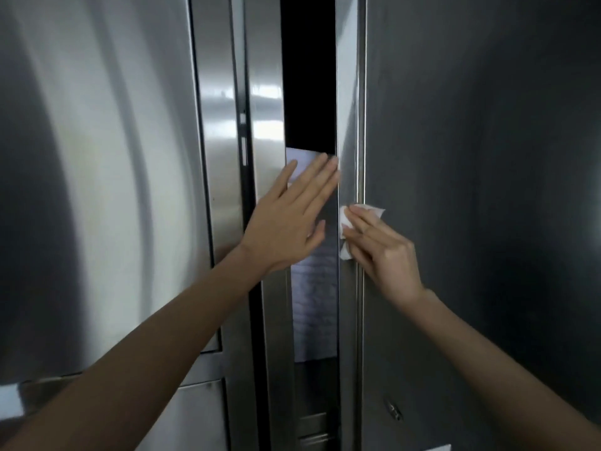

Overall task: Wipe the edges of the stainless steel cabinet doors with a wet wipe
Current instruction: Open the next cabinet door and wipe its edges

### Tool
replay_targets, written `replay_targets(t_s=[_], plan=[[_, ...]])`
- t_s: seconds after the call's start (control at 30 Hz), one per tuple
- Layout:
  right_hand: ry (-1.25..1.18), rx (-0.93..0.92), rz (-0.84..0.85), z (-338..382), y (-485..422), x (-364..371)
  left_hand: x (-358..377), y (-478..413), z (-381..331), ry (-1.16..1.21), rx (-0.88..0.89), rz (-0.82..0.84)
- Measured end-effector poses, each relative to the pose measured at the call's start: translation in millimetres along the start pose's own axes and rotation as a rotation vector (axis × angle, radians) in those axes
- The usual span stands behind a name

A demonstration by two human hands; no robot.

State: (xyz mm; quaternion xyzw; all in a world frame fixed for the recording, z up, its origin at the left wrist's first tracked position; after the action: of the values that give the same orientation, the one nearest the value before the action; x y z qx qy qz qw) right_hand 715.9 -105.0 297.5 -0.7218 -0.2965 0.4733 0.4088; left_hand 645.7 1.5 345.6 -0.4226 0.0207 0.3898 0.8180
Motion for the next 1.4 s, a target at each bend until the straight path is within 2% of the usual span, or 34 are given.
replay_targets(t_s=[0.1,0.27,0.33,0.4,0.47,0.53,0.63,0.7,0.77,0.8,0.87,0.97,1.1,1.2,1.27,1.37,1.4], plan=[[-0.068,0.023,-0.022,3.8,34.9,26.6,7.4,-1.6,-18.2,-0.079,0.042,0.017],[-0.205,0.085,0.245,24.7,156.1,93.0,14.4,-0.2,-21.6,-0.206,0.118,0.088],[-0.248,-0.003,0.267,29.9,173.3,94.0,17.0,-0.3,-22.1,-0.172,0.131,0.133],[-0.153,-0.123,0.294,27.6,155.2,82.2,18.4,-0.4,-20.7,-0.118,0.132,0.165],[-0.042,-0.179,0.234,18.3,119.5,63.5,17.7,0.7,-19.8,-0.095,0.128,0.173],[0.008,-0.163,0.096,8.7,84.0,40.9,17.1,0.3,-20.4,-0.092,0.122,0.169],[0.050,-0.092,-0.027,7.9,67.6,34.4,15.5,-1.2,-22.5,-0.102,0.120,0.145],[-0.013,0.024,-0.023,12.0,88.5,50.8,16.4,0.3,-24.0,-0.115,0.097,0.131],[-0.219,0.205,0.029,17.2,133.5,75.5,18.6,3.7,-28.0,-0.119,0.068,0.131],[-0.221,0.216,0.078,25.3,156.9,87.7,20.2,5.7,-31.1,-0.118,0.059,0.132],[-0.212,0.107,0.191,39.8,188.0,101.0,22.9,8.5,-37.1,-0.132,0.053,0.129],[-0.229,0.078,0.344,32.2,176.3,93.5,23.8,14.1,-45.9,-0.122,0.075,0.110],[-0.139,-0.004,0.179,20.9,125.5,63.5,34.8,36.0,-67.8,-0.154,0.221,0.102],[-0.014,0.040,0.091,23.9,132.6,73.8,43.4,54.5,-82.0,-0.132,0.348,0.117],[-0.154,0.127,0.169,34.2,169.6,96.2,48.7,63.7,-86.3,-0.132,0.356,0.138],[-0.796,0.498,0.195,34.5,233.8,114.9,56.0,75.7,-94.0,-0.130,0.365,0.172],[-0.931,0.572,0.230,34.6,250.0,120.0,58.2,80.4,-98.6,-0.125,0.385,0.178]])
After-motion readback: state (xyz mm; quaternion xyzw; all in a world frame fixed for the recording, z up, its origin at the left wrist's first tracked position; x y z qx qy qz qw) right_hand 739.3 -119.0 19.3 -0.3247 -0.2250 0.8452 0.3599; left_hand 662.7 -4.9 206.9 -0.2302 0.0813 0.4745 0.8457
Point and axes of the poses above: each hand's wrist, its own y-axis away from the middle knuckle, its own x-axis out of the palm, z = x × y, the point moved 7 cm from there along -y, towards the middle knuckle, and after that the axes turned 13 degrees about z, right-handed, at the moved point
